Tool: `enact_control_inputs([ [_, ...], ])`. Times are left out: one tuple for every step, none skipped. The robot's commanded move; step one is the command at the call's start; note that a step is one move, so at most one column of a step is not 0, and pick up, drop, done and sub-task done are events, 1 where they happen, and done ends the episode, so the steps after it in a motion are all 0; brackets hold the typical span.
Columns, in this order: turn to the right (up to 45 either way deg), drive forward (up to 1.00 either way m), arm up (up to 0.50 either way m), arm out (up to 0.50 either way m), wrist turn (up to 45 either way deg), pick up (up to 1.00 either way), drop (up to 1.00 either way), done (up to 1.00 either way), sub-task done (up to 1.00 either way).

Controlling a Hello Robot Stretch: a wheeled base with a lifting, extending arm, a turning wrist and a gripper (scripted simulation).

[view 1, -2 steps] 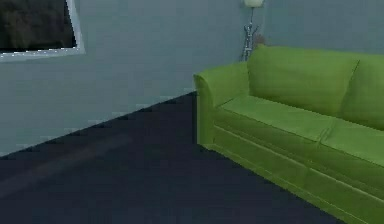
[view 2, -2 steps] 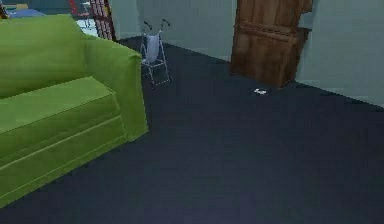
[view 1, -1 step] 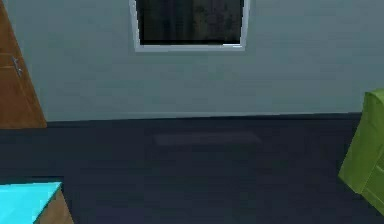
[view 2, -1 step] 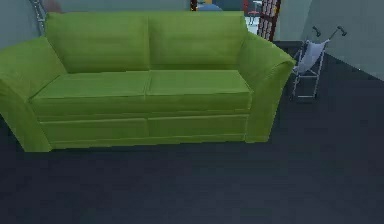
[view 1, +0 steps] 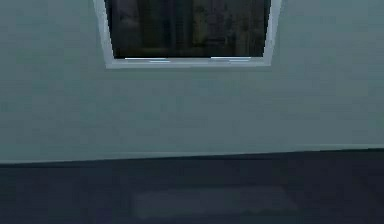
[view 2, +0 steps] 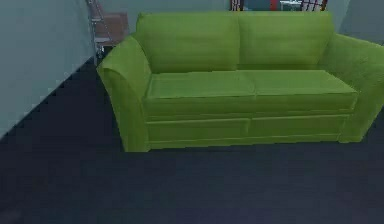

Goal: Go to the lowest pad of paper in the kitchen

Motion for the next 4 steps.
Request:
enact_control_inputs([
  [-24.0,0.0,0.0,0.0,0.0,0.0,0.0,0.0,0.0],
  [0.0,0.1,0.0,0.0,0.0,0.0,0.0,0.0,0.0],
  [-21.0,0.0,0.0,0.0,0.0,0.0,0.0,0.0,0.0],
  [0.0,0.45,0.0,0.0,0.0,0.0,0.0,0.0,0.0],
])
